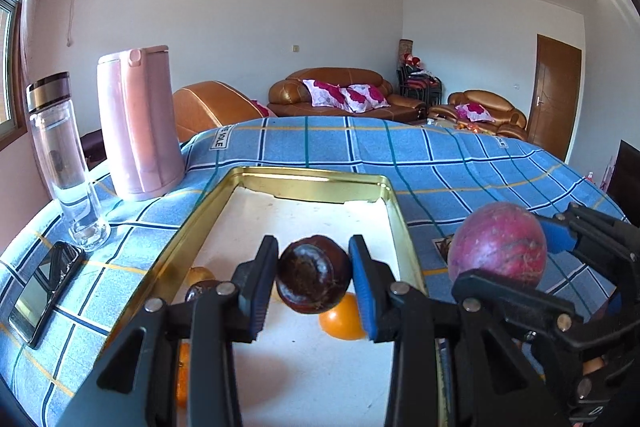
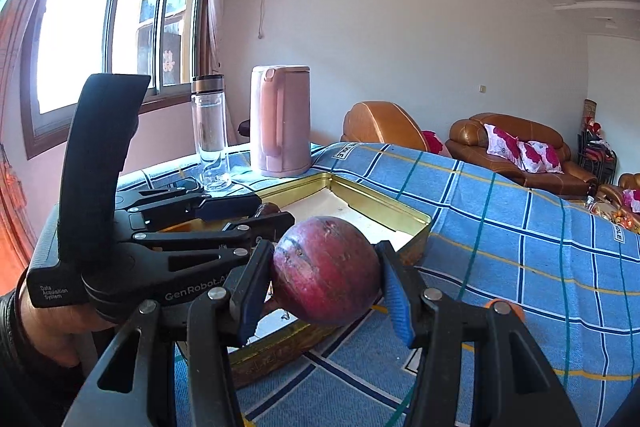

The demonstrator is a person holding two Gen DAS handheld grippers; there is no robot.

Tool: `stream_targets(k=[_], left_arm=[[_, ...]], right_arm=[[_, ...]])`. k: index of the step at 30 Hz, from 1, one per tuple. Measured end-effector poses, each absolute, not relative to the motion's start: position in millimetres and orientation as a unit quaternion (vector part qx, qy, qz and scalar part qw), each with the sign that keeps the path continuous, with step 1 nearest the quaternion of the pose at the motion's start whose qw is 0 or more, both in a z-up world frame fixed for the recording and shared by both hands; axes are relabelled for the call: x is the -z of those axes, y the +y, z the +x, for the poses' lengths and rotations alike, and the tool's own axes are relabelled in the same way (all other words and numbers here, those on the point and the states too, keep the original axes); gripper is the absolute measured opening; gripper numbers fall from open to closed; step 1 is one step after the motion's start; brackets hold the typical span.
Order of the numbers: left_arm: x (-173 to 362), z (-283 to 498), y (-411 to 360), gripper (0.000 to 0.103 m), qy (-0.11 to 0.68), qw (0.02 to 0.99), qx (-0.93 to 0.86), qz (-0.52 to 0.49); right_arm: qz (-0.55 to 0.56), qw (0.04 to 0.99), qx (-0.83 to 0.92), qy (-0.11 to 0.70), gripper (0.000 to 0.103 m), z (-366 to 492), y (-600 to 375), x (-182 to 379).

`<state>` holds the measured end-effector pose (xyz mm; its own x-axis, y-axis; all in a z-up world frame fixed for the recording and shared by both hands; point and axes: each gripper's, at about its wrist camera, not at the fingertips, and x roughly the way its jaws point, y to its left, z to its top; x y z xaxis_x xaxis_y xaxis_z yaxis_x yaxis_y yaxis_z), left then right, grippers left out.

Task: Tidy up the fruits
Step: 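Carry the dark brown fruit in left tool and red fruit in right tool over the tray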

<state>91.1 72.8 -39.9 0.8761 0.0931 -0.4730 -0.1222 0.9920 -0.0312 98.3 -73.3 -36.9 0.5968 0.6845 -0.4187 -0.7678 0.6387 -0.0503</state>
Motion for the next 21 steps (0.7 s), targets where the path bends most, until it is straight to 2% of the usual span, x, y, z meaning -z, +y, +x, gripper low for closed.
stream_targets(k=[21], left_arm=[[57.8, 83.5, 112.3, 0.038, 0.263, 0.96, -0.085, -0.036]], right_arm=[[-0.141, 0.869, -0.426, 0.209, 0.054, 99.3, -28.8, 53.1]])
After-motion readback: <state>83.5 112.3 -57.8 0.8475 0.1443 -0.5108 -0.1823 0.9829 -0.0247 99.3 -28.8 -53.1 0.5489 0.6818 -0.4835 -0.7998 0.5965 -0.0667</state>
